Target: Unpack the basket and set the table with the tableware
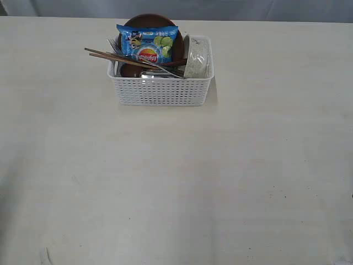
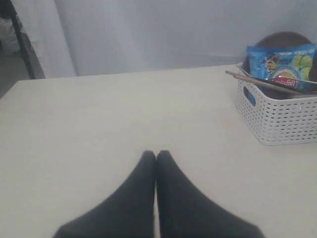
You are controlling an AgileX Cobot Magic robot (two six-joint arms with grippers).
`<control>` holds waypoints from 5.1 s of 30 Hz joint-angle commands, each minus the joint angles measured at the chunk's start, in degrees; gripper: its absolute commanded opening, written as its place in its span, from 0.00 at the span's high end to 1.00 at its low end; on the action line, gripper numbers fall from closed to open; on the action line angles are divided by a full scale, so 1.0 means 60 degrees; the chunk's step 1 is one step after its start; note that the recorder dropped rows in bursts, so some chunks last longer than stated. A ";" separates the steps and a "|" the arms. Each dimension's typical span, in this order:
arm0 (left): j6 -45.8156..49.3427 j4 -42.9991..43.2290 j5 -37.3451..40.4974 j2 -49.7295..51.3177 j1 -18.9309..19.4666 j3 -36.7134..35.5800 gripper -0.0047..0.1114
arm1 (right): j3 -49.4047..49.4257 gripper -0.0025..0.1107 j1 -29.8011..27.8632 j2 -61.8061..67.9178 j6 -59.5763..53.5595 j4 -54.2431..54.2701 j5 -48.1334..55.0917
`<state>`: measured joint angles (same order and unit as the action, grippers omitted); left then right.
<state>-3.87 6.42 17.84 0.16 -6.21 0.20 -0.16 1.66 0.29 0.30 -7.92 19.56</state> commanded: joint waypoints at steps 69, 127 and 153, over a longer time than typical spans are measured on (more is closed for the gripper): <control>0.0000 -0.0113 -0.0069 -0.0027 -0.0061 -0.0033 0.96 | -1.8356 0.59 0.5086 1.9746 -0.3120 0.3930 0.7714; 0.0000 -0.0037 -0.0069 -0.0027 -0.0061 -0.0033 0.96 | -1.8512 0.98 0.5090 2.0006 -0.3523 0.4442 0.5839; 0.0000 -0.0037 -0.0069 -0.0027 -0.0061 -0.0033 0.96 | -1.1822 0.98 0.8965 1.6362 0.5078 0.2264 0.0924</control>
<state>-3.87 6.42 17.84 0.16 -6.21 0.20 -75.92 53.19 99.17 25.15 6.64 31.37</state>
